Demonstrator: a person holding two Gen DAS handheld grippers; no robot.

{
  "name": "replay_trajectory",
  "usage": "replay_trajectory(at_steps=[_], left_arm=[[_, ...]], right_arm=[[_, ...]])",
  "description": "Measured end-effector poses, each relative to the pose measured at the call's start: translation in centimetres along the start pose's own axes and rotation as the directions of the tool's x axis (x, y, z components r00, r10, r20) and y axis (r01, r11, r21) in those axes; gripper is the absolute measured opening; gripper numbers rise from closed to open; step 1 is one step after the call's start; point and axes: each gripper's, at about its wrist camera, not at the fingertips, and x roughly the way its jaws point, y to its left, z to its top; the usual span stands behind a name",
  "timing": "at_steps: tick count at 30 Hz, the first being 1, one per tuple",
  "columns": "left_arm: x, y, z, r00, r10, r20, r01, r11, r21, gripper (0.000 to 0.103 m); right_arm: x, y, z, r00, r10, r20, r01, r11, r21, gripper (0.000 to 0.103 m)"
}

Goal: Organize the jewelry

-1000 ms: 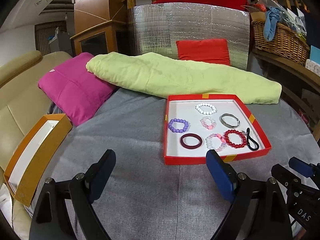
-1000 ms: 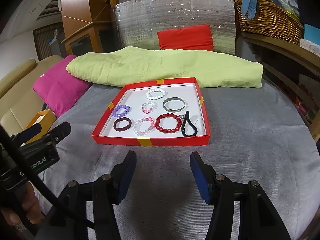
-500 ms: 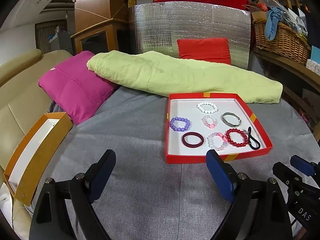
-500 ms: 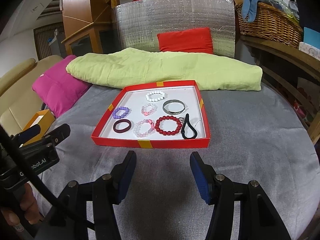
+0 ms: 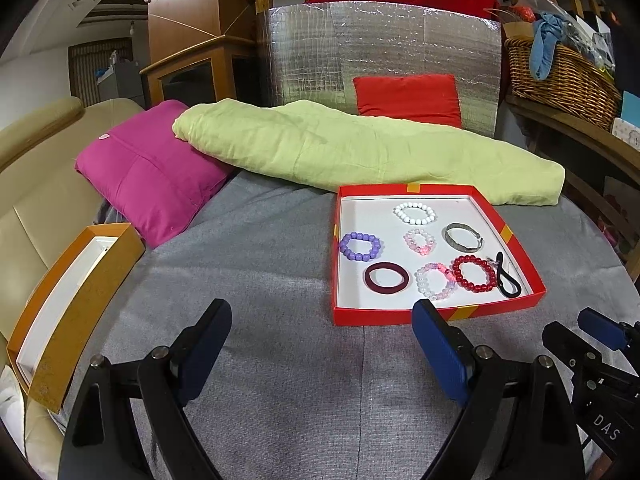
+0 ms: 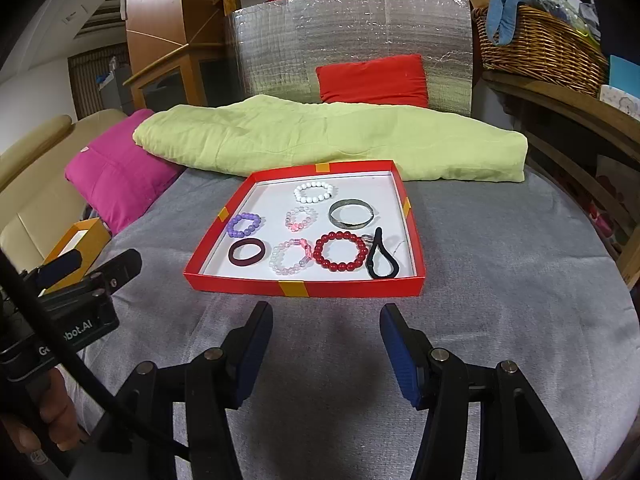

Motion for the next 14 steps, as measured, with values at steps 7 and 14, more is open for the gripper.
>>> replay_trajectory(at_steps=[7,14], left_arm=[[-0.02,0.12,0.06,1.000,0.000,0.001,0.000,1.000,-0.002,0.092],[0.23,0.31,-0.02,1.000,-0.029,0.000,0.029,1.000,-0.001,0.092]], right_arm=[[0.14,0.49,0.03,1.000,-0.001,-0.001,0.001,1.000,-0.003,0.060],[0.21,0.49,0.07,1.000,-0.002,-0.001,0.002,1.000,-0.007,0.060]])
